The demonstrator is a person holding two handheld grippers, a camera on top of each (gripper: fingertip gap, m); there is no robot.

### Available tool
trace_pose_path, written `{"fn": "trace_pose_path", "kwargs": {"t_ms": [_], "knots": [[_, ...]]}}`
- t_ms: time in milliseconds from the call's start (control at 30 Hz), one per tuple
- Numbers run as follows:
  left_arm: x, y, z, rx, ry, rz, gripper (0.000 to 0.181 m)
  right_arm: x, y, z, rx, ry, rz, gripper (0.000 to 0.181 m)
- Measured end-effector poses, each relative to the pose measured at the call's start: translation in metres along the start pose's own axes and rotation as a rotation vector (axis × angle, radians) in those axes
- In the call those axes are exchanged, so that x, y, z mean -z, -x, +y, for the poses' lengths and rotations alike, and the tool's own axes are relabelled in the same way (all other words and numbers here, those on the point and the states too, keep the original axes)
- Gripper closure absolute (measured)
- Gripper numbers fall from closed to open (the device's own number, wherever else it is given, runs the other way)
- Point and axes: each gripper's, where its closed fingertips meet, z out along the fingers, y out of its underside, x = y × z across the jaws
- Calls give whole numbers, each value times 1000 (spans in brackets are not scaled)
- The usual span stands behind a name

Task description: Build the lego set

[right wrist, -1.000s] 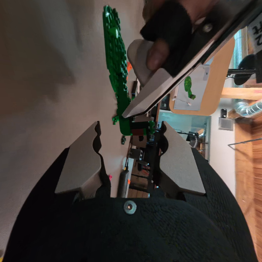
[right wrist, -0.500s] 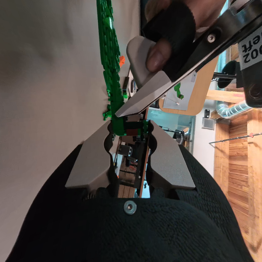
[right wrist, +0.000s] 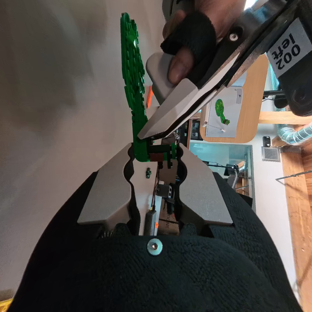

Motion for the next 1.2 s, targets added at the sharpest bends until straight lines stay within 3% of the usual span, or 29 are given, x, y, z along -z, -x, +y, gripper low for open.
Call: {"fn": "trace_pose_path", "kwargs": {"t_ms": [467, 733, 867, 1000, 1100, 1200], "knots": [[-2, 5, 0, 33, -26, -33, 166, -2, -1, 8, 13, 132, 47, 134], [-1, 4, -4, 35, -81, -34, 166, -1, 0, 11, -83, 131, 27, 134], [19, 2, -23, -66, -197, -124, 120, 3, -1, 17, -182, 110, -9, 134], [54, -18, -36, -272, -347, -206, 77, 12, -13, 25, -272, 83, -5, 134], [65, -16, -22, -433, -303, -337, 61, 21, -25, 24, -367, 27, -13, 134], [66, 0, -6, -614, -202, -489, 59, 31, -38, 18, -429, -40, -28, 134]]}}
